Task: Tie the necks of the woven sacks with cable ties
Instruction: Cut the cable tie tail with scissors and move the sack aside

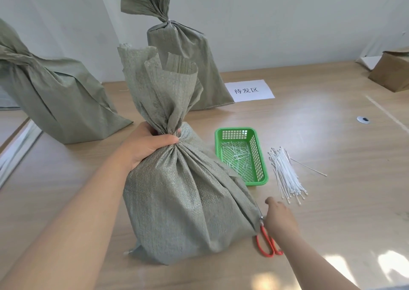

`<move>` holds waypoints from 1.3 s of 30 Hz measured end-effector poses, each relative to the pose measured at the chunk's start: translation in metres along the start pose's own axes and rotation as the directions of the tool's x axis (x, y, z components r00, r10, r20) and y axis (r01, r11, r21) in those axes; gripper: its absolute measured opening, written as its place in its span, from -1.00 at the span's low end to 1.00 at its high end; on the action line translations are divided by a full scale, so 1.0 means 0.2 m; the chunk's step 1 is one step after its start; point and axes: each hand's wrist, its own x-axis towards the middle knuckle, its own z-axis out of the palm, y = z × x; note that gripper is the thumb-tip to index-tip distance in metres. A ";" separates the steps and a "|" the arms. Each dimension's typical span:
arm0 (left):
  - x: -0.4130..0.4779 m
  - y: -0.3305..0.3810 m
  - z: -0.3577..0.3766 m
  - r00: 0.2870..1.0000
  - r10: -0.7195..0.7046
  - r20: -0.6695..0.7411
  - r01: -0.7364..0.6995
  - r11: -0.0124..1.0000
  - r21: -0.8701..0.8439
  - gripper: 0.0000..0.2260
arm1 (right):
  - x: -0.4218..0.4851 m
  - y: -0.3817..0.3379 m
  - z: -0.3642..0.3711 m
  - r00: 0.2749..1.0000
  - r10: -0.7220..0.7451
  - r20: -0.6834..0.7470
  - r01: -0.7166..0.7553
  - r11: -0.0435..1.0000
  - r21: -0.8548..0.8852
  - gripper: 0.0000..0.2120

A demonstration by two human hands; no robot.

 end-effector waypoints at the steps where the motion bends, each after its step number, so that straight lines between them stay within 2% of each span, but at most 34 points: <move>1: -0.01 0.01 0.00 1.000 -0.006 -0.006 0.006 1.000 0.005 -0.49 | 0.02 -0.05 -0.06 0.999 -0.025 -0.043 0.028 0.997 0.074 -0.60; 5: -0.06 0.05 -0.03 0.999 -0.023 -0.036 0.025 0.997 0.072 -0.37 | 0.04 -0.31 -0.35 0.963 -0.187 -0.196 0.250 0.893 0.375 -0.65; 8: -0.11 0.08 -0.07 0.996 -0.004 -0.091 0.025 0.972 0.232 -0.43 | 0.00 -0.48 -0.50 0.886 -0.403 -0.231 0.464 0.747 0.476 -0.67; 11: -0.18 0.08 -0.09 0.986 0.021 -0.168 0.043 0.927 0.373 -0.47 | -0.04 -0.58 -0.55 0.765 -0.634 -0.110 0.580 0.605 0.546 -0.49; 14: -0.29 0.01 -0.12 0.968 0.040 -0.247 0.050 0.936 0.349 -0.47 | -0.05 -0.60 -0.55 0.668 -0.744 -0.008 0.622 0.553 0.554 -0.27; 16: -0.37 -0.07 -0.13 0.947 0.011 -0.322 0.077 0.963 0.259 -0.55 | -0.05 -0.60 -0.54 0.645 -0.764 -0.014 0.623 0.516 0.588 -0.23; 19: -0.51 -0.21 -0.09 0.924 -0.061 -0.378 0.060 0.998 -0.013 -0.61 | -0.06 -0.58 -0.53 0.657 -0.753 -0.032 0.595 0.493 0.635 -0.21; 20: -0.56 -0.25 -0.06 0.917 -0.089 -0.388 0.058 0.994 -0.091 -0.55 | -0.06 -0.57 -0.52 0.659 -0.751 -0.027 0.581 0.487 0.652 -0.19; 23: -0.67 -0.38 0.02 0.905 -0.155 -0.397 0.073 0.974 -0.213 -0.17 | -0.05 -0.53 -0.49 0.634 -0.774 0.012 0.556 0.466 0.689 -0.05; 24: -0.70 -0.41 0.04 0.908 -0.173 -0.381 0.084 0.967 -0.239 -0.12 | -0.05 -0.52 -0.48 0.628 -0.778 0.032 0.558 0.478 0.678 0.00; 27: -0.73 -0.48 0.11 0.913 -0.242 -0.329 0.165 0.955 -0.245 -0.06 | -0.07 -0.51 -0.46 0.645 -0.760 0.077 0.530 0.517 0.672 0.06; 33: -0.72 -0.51 0.16 0.907 -0.292 -0.305 0.219 0.943 -0.251 -0.18 | -0.16 -0.55 -0.43 0.703 -0.708 0.068 0.452 0.518 0.726 -0.13; 34: -0.72 -0.51 0.16 0.911 -0.283 -0.300 0.208 0.943 -0.260 -0.21 | -0.18 -0.55 -0.43 0.703 -0.708 0.071 0.449 0.519 0.727 -0.10; 37: -0.74 -0.54 0.14 0.917 -0.291 -0.274 0.212 0.935 -0.283 -0.08 | -0.22 -0.53 -0.42 0.690 -0.718 0.087 0.463 0.532 0.709 0.08; 39: -0.76 -0.57 0.15 0.923 -0.310 -0.227 0.237 0.925 -0.297 -0.05 | -0.23 -0.52 -0.42 0.707 -0.700 0.099 0.441 0.546 0.713 0.11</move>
